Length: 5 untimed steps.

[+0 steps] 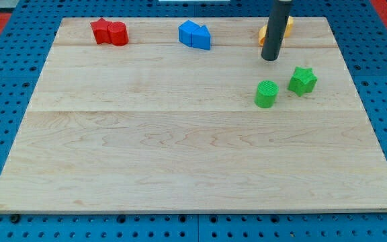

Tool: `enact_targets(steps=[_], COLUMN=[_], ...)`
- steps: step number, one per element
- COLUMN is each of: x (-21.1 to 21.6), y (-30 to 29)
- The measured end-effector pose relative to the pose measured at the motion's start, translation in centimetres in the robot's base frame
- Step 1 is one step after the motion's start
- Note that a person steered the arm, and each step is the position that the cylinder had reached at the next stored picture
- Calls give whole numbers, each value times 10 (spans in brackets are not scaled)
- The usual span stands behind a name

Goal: Move the yellow blocks downwards

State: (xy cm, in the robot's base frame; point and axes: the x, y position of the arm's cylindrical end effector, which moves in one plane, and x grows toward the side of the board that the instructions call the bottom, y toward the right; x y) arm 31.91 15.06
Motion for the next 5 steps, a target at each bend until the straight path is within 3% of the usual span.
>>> enact_targets(steps=[1, 2, 3, 5], x=[-12, -80, -128, -109], y=[86, 154, 160, 47])
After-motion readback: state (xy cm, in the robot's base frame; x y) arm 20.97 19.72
